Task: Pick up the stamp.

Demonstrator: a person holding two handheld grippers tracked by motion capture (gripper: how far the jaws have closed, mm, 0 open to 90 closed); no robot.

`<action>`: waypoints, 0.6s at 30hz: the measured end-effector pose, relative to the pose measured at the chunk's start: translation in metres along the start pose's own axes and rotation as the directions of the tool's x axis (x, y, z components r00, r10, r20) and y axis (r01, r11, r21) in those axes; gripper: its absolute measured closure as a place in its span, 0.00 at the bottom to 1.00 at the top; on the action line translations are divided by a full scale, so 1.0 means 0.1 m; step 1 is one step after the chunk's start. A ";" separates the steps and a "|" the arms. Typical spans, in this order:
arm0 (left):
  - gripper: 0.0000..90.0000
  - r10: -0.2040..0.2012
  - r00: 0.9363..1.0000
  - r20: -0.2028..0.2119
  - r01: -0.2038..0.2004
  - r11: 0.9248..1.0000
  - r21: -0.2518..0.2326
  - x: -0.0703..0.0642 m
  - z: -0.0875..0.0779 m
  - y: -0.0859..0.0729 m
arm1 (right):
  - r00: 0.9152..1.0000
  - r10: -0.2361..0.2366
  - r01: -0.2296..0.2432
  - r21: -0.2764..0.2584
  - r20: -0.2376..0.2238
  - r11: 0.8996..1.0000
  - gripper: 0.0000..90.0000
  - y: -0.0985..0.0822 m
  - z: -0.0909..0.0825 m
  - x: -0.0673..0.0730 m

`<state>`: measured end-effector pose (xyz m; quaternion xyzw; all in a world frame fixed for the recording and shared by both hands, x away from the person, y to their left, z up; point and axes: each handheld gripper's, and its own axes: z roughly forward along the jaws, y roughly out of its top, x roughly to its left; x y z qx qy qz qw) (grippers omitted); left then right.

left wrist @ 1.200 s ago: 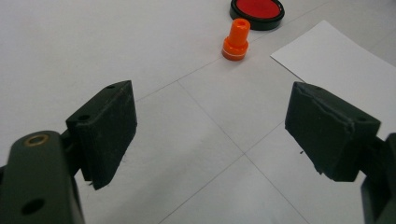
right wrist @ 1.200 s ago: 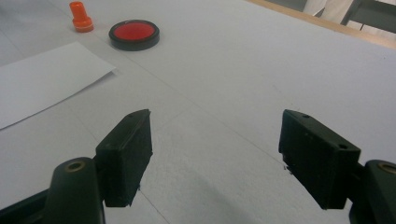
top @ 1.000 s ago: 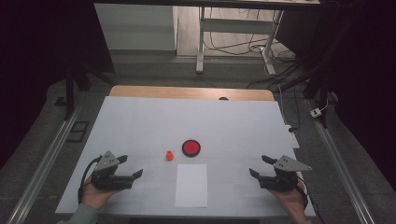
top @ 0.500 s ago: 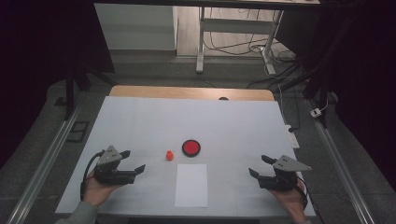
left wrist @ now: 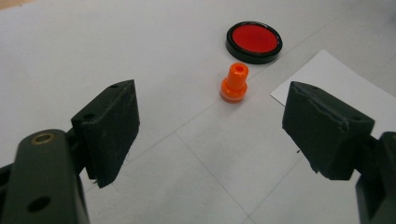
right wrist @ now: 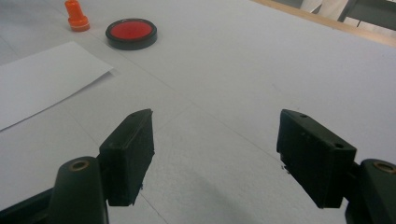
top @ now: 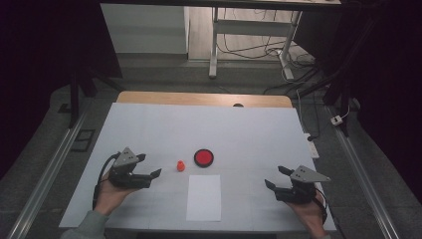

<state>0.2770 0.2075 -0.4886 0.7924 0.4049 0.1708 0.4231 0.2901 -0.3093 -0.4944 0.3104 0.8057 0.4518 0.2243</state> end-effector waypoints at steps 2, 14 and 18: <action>0.22 0.003 1.000 0.002 -0.003 1.000 0.000 0.00 0.04 0.04 | 1.000 0.002 -0.002 -0.005 0.006 1.000 0.30 0.01 -0.02 0.00; 0.22 0.008 1.000 0.028 -0.009 1.000 0.027 0.02 0.27 0.23 | 1.000 -0.001 0.001 0.007 0.001 1.000 0.31 -0.01 0.00 0.03; 0.23 0.004 0.999 0.032 -0.005 0.999 0.047 0.04 0.33 0.19 | 1.000 0.000 0.000 0.008 -0.003 1.000 0.31 -0.01 0.01 0.03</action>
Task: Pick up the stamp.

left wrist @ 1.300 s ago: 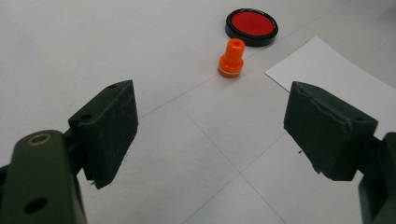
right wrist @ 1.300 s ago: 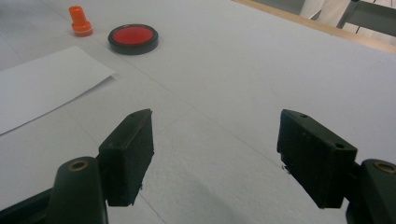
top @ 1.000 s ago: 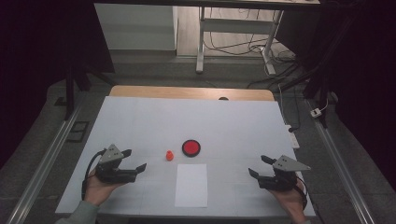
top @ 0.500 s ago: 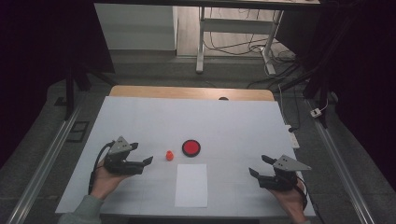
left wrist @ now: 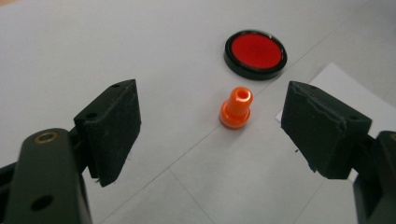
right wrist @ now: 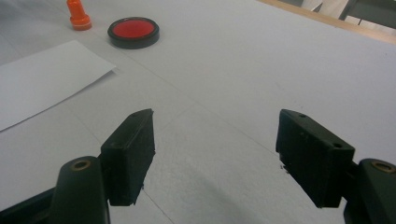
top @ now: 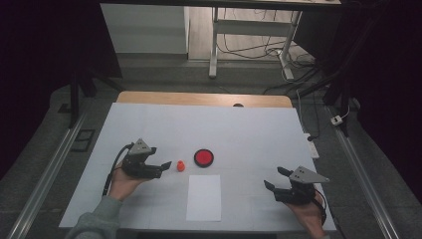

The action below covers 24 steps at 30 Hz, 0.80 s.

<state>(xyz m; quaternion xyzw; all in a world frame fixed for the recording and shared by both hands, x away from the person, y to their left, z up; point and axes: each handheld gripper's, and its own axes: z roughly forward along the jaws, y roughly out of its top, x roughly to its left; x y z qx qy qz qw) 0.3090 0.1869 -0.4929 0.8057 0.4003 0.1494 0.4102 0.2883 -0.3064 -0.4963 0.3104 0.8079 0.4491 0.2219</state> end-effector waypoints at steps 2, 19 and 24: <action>0.23 -0.007 1.000 0.011 0.007 1.000 0.006 0.00 0.03 0.00 | 1.000 0.000 0.000 0.003 -0.001 1.000 0.31 0.00 0.00 0.00; 0.27 0.044 0.998 0.047 -0.046 0.998 0.046 -0.10 0.30 0.05 | 1.000 0.000 0.000 0.021 -0.007 1.000 0.31 -0.02 0.05 0.01; 0.29 0.056 0.997 0.049 -0.058 0.997 0.047 -0.13 0.37 0.08 | 1.000 -0.001 0.001 0.022 -0.005 1.000 0.31 -0.02 0.04 0.01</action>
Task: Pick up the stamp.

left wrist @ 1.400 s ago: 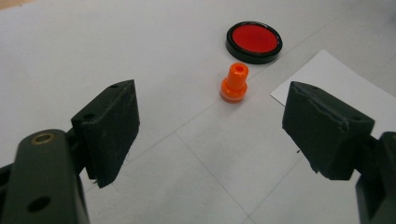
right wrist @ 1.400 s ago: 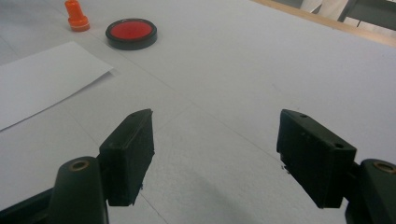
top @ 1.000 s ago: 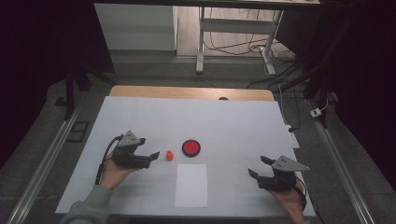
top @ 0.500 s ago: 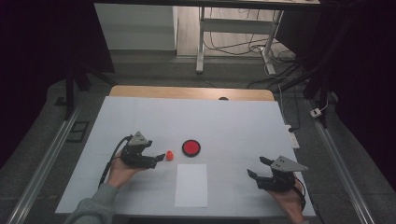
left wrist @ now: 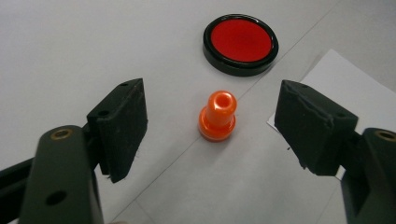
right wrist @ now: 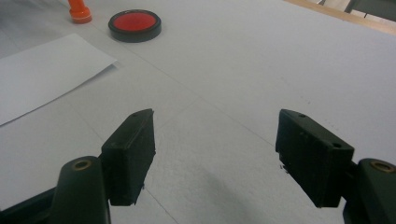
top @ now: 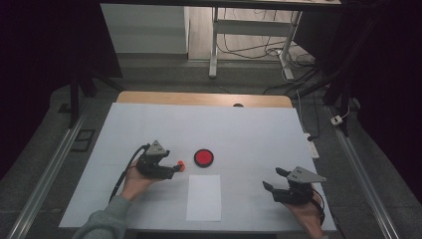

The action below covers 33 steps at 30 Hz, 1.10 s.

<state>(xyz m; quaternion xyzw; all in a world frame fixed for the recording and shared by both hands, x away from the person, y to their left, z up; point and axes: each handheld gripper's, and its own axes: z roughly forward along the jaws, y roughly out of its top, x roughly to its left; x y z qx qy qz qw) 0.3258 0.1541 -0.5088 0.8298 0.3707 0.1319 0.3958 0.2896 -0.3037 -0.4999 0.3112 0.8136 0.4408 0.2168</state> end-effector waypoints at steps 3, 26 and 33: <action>0.32 0.013 1.000 0.003 -0.013 1.000 0.006 -0.01 0.04 0.01 | 1.000 0.001 -0.001 0.000 -0.002 1.000 0.31 0.00 0.01 0.00; 0.55 0.070 0.998 0.006 -0.070 0.997 0.041 -0.06 0.25 0.01 | 1.000 0.000 0.000 0.010 -0.002 1.000 0.31 -0.02 0.03 0.00; 0.61 0.071 0.997 0.008 -0.071 0.997 0.042 -0.06 0.28 0.00 | 1.000 0.001 -0.001 0.010 0.001 1.000 0.31 -0.02 0.03 -0.01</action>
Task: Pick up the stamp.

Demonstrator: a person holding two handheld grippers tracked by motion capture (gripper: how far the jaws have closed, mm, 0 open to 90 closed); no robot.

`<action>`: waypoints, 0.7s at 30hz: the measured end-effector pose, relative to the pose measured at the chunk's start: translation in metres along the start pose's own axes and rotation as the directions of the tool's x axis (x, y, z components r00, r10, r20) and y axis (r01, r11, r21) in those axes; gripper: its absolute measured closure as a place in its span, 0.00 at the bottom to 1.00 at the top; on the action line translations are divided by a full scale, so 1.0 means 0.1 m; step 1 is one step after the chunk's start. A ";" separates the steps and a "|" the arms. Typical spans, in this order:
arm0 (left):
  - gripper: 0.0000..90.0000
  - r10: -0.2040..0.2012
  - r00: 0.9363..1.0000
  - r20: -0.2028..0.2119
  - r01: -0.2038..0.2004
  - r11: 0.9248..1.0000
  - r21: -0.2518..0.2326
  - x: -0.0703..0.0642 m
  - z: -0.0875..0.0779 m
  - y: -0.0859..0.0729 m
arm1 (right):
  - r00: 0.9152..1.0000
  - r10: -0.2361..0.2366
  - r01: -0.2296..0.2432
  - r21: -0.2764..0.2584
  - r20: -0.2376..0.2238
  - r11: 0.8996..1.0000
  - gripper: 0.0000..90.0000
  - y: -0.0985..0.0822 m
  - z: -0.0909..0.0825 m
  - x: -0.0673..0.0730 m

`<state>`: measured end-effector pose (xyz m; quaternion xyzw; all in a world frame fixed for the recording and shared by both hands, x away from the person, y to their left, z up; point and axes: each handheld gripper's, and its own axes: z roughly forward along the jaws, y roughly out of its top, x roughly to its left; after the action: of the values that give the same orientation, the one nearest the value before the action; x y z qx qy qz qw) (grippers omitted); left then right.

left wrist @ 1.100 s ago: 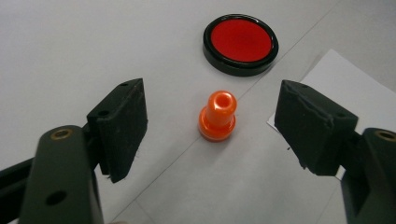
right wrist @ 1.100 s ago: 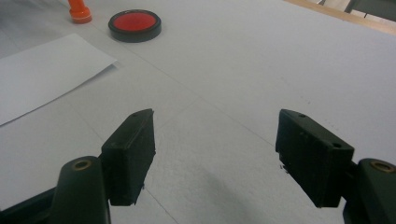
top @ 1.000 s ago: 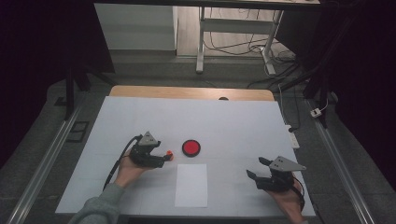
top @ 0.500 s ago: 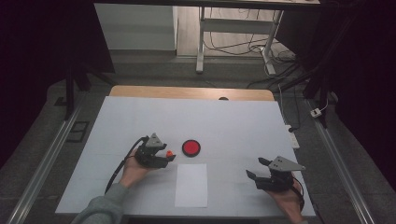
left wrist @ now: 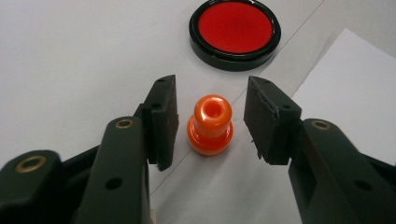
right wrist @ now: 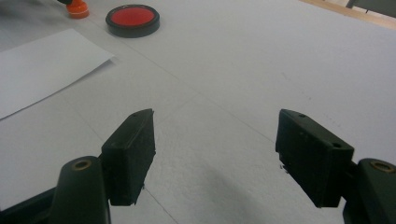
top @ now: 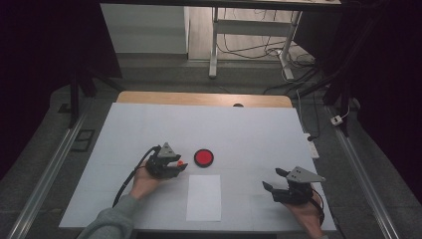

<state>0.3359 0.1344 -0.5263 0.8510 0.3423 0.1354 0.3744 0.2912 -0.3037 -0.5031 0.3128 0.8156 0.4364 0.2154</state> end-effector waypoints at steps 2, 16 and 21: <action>0.62 0.003 1.000 0.002 -0.003 1.000 0.002 0.00 0.01 0.00 | 1.000 0.000 0.000 0.000 -0.001 1.000 0.31 0.00 0.00 0.00; 0.77 0.008 1.000 -0.006 -0.007 1.000 0.018 0.00 0.04 -0.01 | 1.000 0.002 -0.002 0.004 0.000 1.000 0.31 -0.01 0.00 0.00; 0.80 0.004 1.000 0.000 -0.004 1.000 0.018 0.01 0.03 -0.01 | 1.000 0.001 -0.001 0.001 0.000 1.000 0.31 0.00 0.00 0.00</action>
<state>0.3376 0.1333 -0.5290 0.8552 0.3417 0.1332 0.3662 0.2913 -0.3042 -0.5031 0.3135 0.8157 0.4360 0.2150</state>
